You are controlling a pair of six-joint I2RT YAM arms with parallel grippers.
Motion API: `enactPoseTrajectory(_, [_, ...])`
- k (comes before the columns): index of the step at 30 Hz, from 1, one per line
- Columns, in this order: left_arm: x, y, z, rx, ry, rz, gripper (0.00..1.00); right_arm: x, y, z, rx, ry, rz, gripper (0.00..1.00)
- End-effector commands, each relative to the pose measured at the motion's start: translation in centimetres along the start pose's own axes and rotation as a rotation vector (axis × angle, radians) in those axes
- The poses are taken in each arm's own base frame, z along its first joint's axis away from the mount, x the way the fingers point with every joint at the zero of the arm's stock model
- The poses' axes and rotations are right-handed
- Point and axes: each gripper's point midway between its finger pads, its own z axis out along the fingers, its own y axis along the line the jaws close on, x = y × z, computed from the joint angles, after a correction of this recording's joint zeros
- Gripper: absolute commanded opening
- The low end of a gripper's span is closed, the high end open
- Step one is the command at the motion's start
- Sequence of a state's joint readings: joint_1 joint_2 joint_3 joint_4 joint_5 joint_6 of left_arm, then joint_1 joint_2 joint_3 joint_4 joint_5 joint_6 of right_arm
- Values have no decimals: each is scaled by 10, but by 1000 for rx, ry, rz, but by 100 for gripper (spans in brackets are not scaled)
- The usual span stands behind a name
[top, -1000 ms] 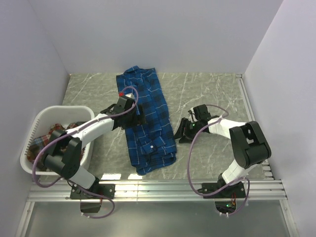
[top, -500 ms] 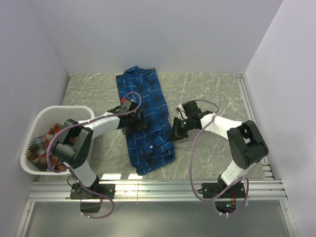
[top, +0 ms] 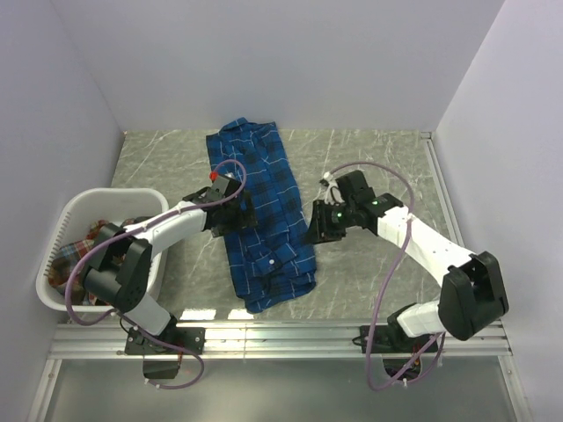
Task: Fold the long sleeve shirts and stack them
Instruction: Fold the shirt
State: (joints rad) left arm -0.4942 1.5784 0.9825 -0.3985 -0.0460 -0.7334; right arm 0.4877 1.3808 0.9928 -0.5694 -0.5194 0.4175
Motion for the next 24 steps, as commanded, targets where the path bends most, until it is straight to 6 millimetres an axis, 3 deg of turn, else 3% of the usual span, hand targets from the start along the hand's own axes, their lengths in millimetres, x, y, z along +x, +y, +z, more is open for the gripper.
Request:
enactPoseTrajectory(1, [-12,-12,-17,41,-22,25,95,-20,-27,-11,73,-102,83,42])
enactPoseTrajectory(5, [-10,-18,-23,82,-10,29,94,-53,-17,-8,-77,-213,116,40])
enactPoseTrajectory(8, [-8,-20,-19,89,6,32,94,-59,-15,20,-167,-154,152,39])
enactPoseTrajectory(10, [-4,-22,-13,97,28,31,94,-59,-13,32,-225,-118,186,39])
enactPoseTrajectory(13, [1,-18,-5,91,50,17,93,-55,-28,59,-232,-65,231,39])
enactPoseTrajectory(17, [6,-10,6,76,75,-5,93,-33,-53,90,-196,27,299,39])
enactPoseTrajectory(24, [13,11,36,33,135,-72,93,-17,-79,104,-120,74,390,39])
